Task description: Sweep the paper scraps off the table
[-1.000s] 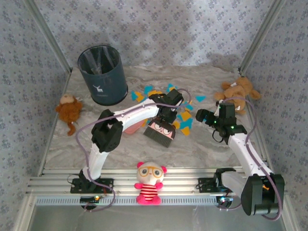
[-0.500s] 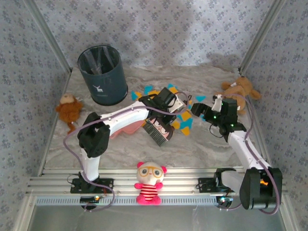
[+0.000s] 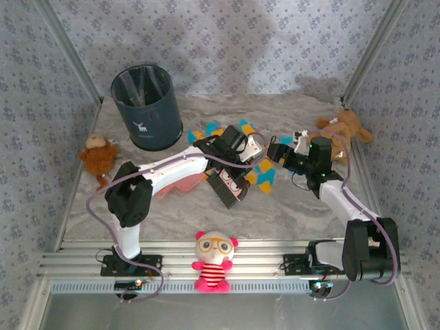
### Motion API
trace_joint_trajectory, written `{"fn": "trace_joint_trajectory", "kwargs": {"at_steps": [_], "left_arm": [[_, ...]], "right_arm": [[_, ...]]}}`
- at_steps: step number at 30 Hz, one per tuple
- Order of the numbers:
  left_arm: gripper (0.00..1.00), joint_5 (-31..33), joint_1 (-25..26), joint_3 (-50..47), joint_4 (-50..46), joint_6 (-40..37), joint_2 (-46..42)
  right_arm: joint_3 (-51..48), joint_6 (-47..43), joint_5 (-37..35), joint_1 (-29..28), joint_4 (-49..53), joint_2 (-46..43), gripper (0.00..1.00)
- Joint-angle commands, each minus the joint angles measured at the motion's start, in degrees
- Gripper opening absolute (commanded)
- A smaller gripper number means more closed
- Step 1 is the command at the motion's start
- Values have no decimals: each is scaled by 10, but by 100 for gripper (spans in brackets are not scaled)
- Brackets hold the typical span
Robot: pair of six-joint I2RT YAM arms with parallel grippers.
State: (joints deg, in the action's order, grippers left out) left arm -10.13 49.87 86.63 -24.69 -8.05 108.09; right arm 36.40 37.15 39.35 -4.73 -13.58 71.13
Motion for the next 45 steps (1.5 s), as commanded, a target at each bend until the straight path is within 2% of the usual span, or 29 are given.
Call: {"fn": "trace_joint_trajectory", "kwargs": {"at_steps": [1,4,7,21,33,42,45], "left_arm": [[20,-23,-1,-9,29,-9,-38],[20,-28,0,-16,38,-11,-44],[20,-29,0,-16,38,-15,-44],[20,-19,8,-26,44,-40,-47],[20,-7,11,-30,49,-48,-47],[20,-1,12,-28,47,-50,-44],[24,0,12,-30,47,-52,-45]], "right_arm": [[5,15,23,-11,-28,17,72],[12,16,29,-20,-31,33,62],[18,18,37,-30,-43,45,58],[48,3,50,-71,-30,80,58],[69,-6,66,-93,-11,105,55],[74,-6,54,-100,-4,110,39],[75,-6,45,-100,-6,109,27]]}}
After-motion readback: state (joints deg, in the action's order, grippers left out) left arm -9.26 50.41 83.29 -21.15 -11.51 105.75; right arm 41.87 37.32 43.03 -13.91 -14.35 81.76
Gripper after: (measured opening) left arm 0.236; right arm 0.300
